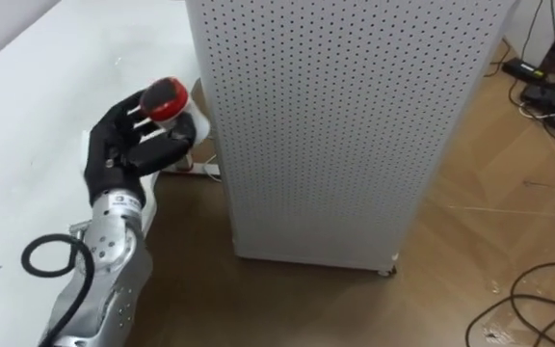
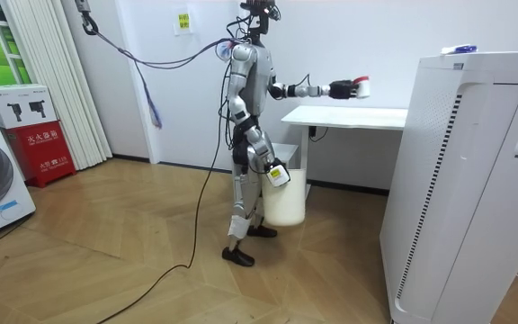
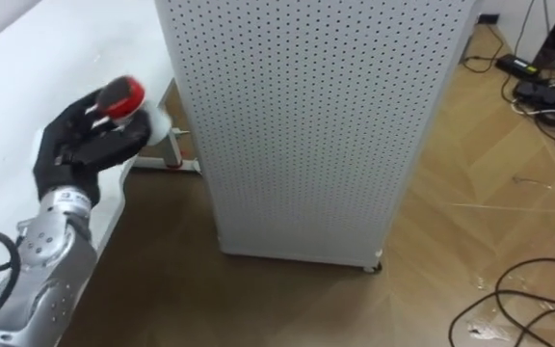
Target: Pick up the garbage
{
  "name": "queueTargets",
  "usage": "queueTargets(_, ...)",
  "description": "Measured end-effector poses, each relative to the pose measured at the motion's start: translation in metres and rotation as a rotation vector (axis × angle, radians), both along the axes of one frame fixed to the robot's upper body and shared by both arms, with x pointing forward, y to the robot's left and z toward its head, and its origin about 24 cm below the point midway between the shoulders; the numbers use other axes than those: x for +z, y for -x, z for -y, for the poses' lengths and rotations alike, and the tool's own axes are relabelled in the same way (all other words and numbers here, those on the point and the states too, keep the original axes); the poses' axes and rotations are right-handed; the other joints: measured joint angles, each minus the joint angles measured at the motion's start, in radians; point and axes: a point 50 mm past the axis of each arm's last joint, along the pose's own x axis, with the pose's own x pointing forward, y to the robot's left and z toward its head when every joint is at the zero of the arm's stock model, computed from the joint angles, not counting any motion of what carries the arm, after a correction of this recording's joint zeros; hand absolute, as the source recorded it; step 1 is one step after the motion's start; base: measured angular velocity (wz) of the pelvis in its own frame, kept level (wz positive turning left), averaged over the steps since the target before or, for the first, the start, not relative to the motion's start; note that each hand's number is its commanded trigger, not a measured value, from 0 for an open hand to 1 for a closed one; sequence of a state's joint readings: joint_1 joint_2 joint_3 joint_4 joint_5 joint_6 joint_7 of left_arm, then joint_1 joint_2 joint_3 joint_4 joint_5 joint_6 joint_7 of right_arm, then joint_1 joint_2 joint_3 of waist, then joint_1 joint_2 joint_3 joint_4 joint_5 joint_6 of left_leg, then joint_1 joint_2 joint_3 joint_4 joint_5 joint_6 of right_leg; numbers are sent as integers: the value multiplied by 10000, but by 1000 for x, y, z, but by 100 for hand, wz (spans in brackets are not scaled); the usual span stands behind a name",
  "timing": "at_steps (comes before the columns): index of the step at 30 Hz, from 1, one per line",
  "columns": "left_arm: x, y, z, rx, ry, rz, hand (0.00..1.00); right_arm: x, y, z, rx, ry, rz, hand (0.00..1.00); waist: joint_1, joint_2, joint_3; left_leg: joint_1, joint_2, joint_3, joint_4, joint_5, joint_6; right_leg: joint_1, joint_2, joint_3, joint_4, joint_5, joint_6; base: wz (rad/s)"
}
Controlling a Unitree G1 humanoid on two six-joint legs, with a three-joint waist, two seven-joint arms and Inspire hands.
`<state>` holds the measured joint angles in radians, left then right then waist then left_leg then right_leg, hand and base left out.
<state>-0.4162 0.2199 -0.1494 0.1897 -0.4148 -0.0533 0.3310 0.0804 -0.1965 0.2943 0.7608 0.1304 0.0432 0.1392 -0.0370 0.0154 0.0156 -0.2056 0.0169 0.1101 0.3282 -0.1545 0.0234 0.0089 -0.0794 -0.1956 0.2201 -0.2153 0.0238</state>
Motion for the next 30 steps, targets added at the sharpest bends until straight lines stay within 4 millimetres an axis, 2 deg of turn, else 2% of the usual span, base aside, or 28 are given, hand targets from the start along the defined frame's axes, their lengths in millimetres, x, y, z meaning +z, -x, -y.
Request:
queueTargets(4,1,8,19,-1376,-337,315,100,3,-7,3,16,129,220,100,-60,122,-26,78,23,94,-2,0,0,54,2,9,0,-7,13,-3)
queueTargets(6,-11,15,30,-2202,-515,14,100,4,-8,6,13,224,240,100,-87,201,-71,87,38,120,3,5,0,58,15,15,2,-10,16,-4)
queueTargets(9,-22,22,39,-3085,-670,-275,100,5,-10,8,-184,125,298,100,-148,217,-78,18,67,195,32,17,-5,-57,61,57,45,-9,16,-8)
queueTargets(12,-25,25,47,-3735,-775,-308,100,7,-14,11,-201,183,403,100,-132,237,-75,-146,87,213,-9,89,-3,-361,68,80,219,-7,10,-5)
queueTargets(17,-33,31,55,-4615,-956,-536,100,13,-25,18,-229,462,738,100,-132,422,-66,-238,81,279,-200,218,24,-667,8,194,327,0,4,-9)
queueTargets(20,-41,37,59,-5087,-975,-728,100,17,-34,21,-238,610,1034,100,-100,510,-31,-331,93,436,-247,266,41,-875,-37,311,423,0,6,-13)
queueTargets(25,-57,48,62,-5579,-989,-1234,100,21,-39,21,-264,690,1308,100,-153,468,-2,-342,77,554,-315,269,45,-970,-75,341,431,-3,11,-5)
queueTargets(30,-84,55,58,-5732,-1053,-2288,100,23,-44,23,-305,813,1584,100,-175,436,35,-385,89,579,-360,272,39,-1022,-65,301,384,-2,12,0)
